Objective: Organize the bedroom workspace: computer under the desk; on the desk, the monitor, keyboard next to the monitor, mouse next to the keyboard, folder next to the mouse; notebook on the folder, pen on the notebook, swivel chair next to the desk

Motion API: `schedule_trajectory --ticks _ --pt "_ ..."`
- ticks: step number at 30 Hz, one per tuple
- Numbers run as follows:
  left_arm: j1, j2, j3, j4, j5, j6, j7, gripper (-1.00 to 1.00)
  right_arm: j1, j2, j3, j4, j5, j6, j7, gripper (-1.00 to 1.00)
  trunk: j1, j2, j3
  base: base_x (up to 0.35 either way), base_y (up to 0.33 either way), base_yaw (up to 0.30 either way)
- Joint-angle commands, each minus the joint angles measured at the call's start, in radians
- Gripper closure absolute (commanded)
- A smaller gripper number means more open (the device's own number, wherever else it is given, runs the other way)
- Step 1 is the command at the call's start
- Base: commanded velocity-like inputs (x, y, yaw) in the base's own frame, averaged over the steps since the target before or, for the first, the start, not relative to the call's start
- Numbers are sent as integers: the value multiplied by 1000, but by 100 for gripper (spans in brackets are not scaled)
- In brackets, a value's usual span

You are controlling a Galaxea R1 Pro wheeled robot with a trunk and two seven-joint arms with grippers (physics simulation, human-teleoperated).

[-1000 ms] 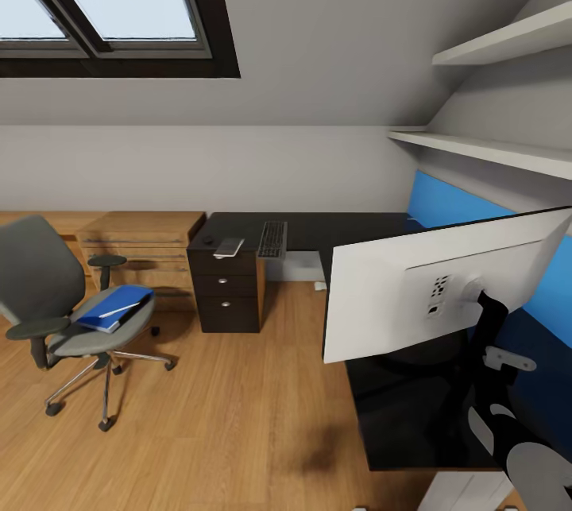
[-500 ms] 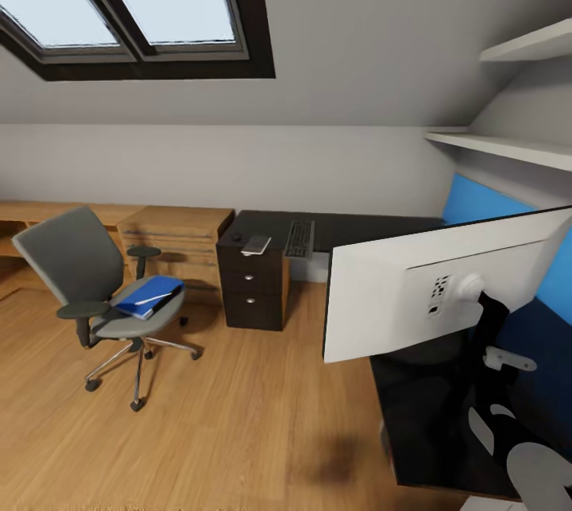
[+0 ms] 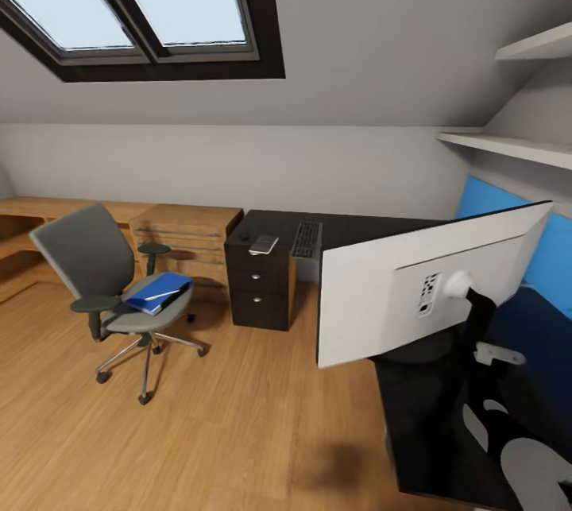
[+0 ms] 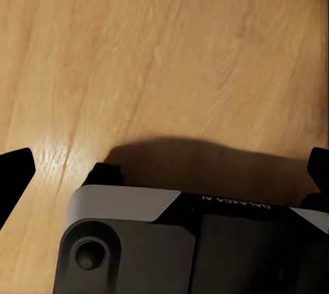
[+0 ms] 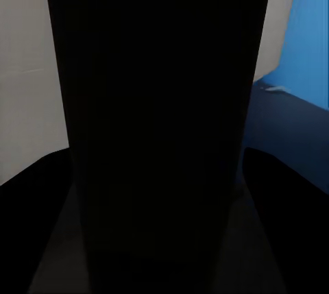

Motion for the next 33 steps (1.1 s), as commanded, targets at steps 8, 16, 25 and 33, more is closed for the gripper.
schedule_trajectory --ticks 8,16,25,33 --pt "-1 1 -6 -2 16 -29 13 -100 12 -14 22 3 -9 -6 -29 100 0 0 -1 0 -168 0" --pt "-1 1 -5 -2 17 -29 16 -100 12 -14 22 4 -9 -7 -28 100 0 0 -1 0 -7 0" --pt "-1 1 -4 -2 17 -30 17 -100 12 -14 22 3 -9 -6 -28 100 0 0 -1 0 0 0" --pt "-1 1 -3 -2 17 -31 15 -100 12 -14 22 3 -9 -5 -28 100 0 0 -1 0 0 0"
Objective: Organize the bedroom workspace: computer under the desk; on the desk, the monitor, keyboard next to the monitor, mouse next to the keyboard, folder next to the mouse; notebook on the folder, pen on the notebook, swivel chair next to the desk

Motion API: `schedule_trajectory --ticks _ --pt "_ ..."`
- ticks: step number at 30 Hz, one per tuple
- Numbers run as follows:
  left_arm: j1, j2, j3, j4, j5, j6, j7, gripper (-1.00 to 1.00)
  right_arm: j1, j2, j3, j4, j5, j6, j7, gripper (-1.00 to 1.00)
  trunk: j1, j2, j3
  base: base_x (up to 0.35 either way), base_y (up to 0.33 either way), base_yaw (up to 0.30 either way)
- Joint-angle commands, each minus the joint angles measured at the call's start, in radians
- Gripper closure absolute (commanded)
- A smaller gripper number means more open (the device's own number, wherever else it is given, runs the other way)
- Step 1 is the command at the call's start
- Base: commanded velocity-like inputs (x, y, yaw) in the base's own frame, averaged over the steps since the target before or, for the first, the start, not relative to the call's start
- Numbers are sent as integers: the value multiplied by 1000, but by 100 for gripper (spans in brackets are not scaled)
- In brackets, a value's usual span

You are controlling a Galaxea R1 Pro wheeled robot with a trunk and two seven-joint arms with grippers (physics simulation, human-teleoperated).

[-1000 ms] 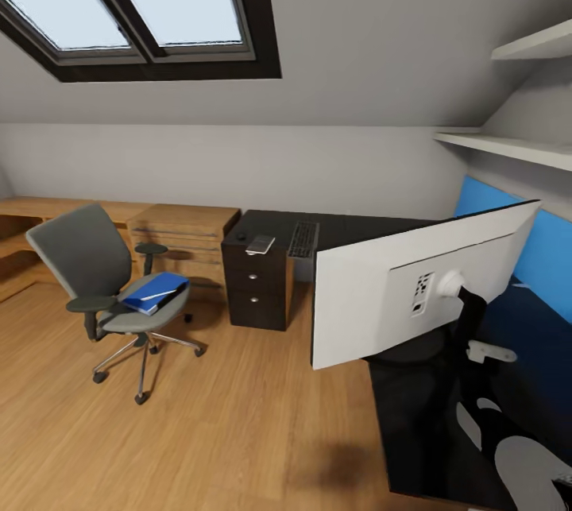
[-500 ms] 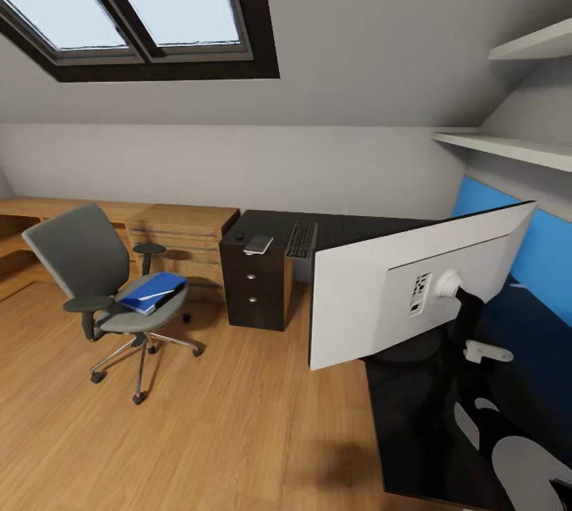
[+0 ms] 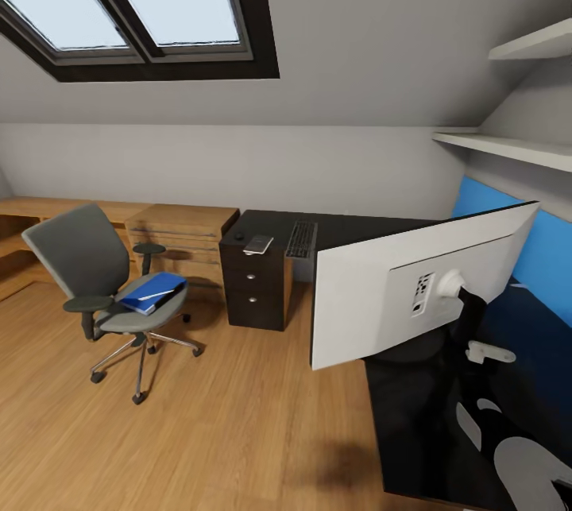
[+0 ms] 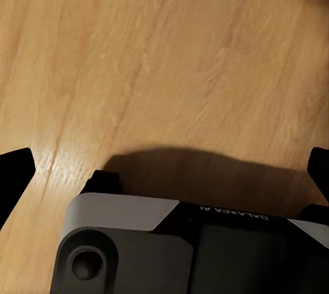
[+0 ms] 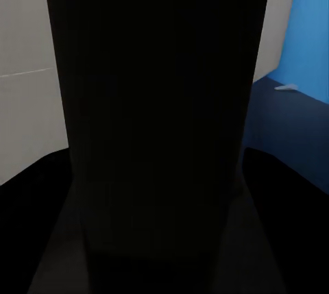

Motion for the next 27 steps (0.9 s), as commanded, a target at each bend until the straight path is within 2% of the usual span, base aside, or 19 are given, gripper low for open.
schedule_trajectory --ticks 1,14,21,27 --pt "-1 1 -5 -2 10 1 10 -100 15 -35 22 4 -10 -7 -50 100 0 0 -1 0 -45 0" --pt "-1 1 -8 -2 9 1 10 -100 15 -34 22 5 -10 -7 -50 100 0 0 -1 0 -201 0" --pt "-1 1 -6 0 10 1 12 -100 15 -33 22 5 -10 -6 -52 100 0 0 -1 0 -18 0" --pt "-1 1 -5 1 10 1 12 -100 15 -33 22 5 -10 -7 -53 100 0 0 -1 0 -172 0"
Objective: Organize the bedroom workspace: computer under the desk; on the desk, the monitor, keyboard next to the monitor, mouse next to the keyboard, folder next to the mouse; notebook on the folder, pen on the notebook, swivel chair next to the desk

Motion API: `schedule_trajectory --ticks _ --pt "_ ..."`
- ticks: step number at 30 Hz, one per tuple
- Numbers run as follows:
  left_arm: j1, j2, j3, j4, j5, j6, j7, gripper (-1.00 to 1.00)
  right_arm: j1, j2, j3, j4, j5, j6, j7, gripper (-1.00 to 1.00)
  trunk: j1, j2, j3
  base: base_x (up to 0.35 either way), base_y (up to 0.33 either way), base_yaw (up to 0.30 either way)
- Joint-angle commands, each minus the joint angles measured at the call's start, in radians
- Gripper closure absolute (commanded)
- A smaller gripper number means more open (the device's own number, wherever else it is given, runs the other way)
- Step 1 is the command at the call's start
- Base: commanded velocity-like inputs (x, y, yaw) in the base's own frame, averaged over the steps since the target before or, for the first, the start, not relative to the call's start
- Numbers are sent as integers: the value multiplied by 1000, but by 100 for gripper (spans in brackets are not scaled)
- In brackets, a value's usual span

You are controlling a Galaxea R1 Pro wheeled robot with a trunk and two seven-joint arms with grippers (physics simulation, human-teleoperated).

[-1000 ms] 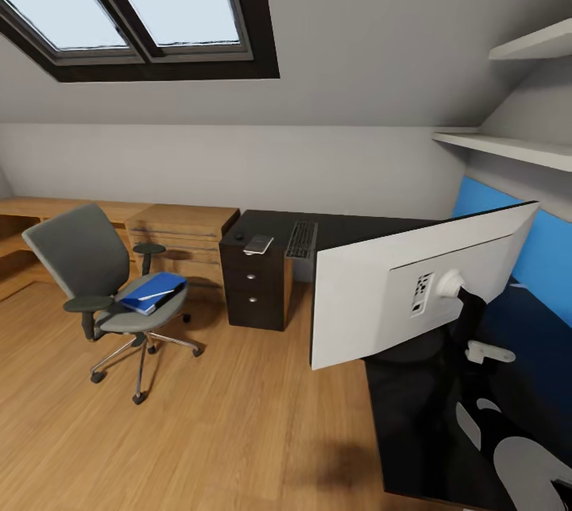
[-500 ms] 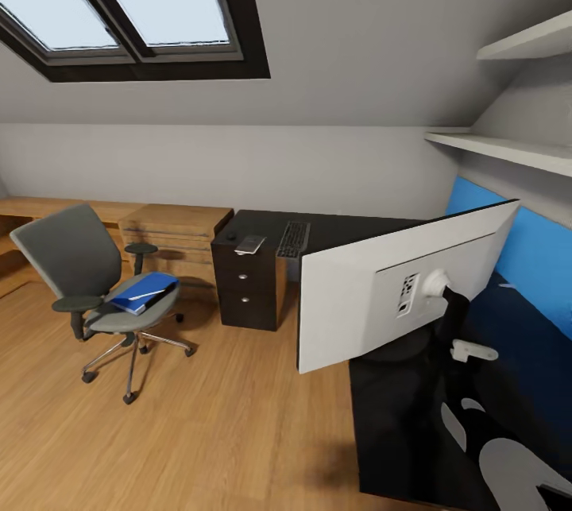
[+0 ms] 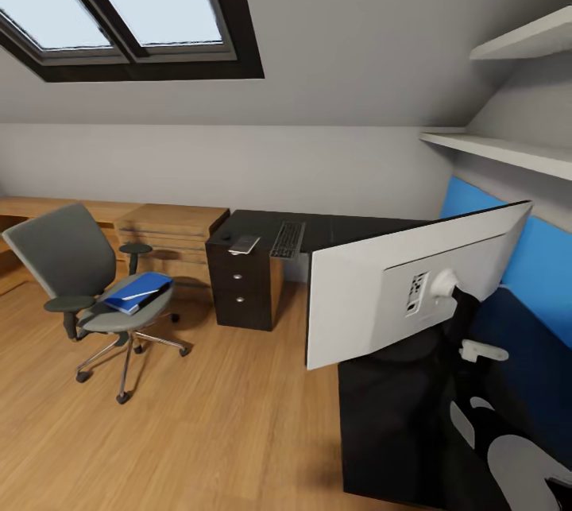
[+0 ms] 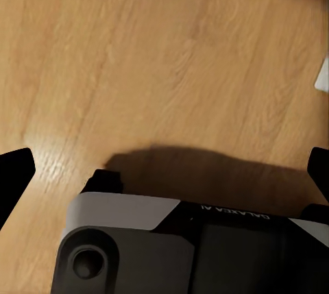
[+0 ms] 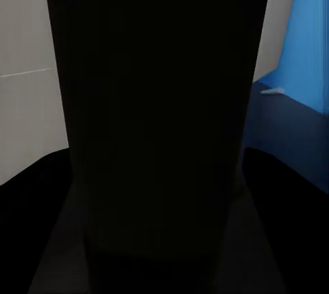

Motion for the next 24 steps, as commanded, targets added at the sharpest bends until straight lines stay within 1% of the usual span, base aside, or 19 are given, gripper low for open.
schedule_trajectory --ticks 1,7,17,24 --pt "-1 1 -4 -2 10 2 10 -100 19 -52 17 4 -20 -4 -46 100 0 0 -1 0 -183 0" --pt "-1 1 -2 -1 11 0 10 -100 19 -52 17 4 -20 -4 -44 100 0 0 -1 0 -74 0" --pt "-1 1 0 -1 9 -1 10 -100 19 -52 17 4 -20 -4 -44 100 0 0 -1 0 -268 0" --pt "-1 3 0 -1 10 0 11 -100 20 -52 17 4 -20 -4 -44 100 0 0 -1 0 -50 0"
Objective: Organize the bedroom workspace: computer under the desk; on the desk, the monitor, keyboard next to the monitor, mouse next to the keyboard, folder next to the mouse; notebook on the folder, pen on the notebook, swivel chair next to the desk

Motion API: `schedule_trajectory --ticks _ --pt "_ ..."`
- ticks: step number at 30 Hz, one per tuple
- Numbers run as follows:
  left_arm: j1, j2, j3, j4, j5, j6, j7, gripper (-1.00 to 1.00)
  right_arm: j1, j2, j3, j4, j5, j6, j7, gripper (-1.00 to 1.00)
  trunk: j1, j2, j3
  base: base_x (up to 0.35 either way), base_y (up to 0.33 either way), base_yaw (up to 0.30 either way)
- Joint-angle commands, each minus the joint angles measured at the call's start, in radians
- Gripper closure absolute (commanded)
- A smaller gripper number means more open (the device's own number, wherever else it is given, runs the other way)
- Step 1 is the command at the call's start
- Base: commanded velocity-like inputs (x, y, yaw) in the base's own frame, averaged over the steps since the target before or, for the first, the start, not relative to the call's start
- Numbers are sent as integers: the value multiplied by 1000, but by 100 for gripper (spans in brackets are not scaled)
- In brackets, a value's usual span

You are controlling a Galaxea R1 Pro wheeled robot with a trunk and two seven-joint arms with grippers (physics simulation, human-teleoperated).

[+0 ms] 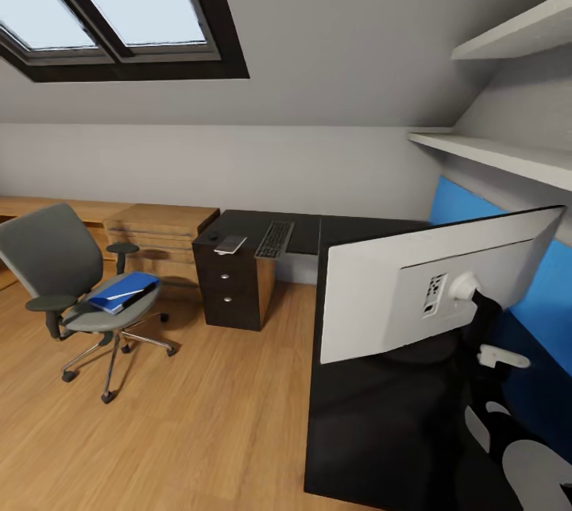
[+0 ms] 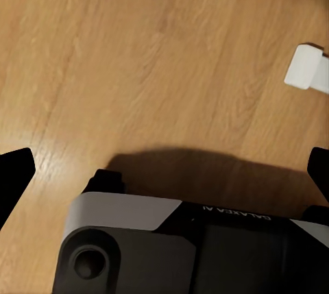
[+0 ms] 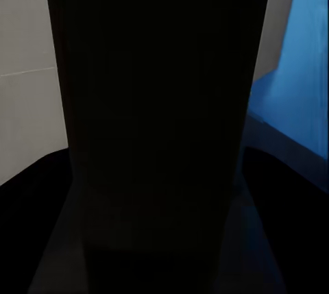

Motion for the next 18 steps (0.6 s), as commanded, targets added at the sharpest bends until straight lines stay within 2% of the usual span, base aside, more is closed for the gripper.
schedule_trajectory --ticks 1,18 --pt "-1 1 -5 -2 10 2 10 -100 6 -9 23 5 15 -8 -11 100 0 -1 -1 0 -5 0" --pt "-1 1 -5 2 11 2 11 -100 6 -9 23 5 15 -8 -12 100 0 -1 -1 52 -26 0"
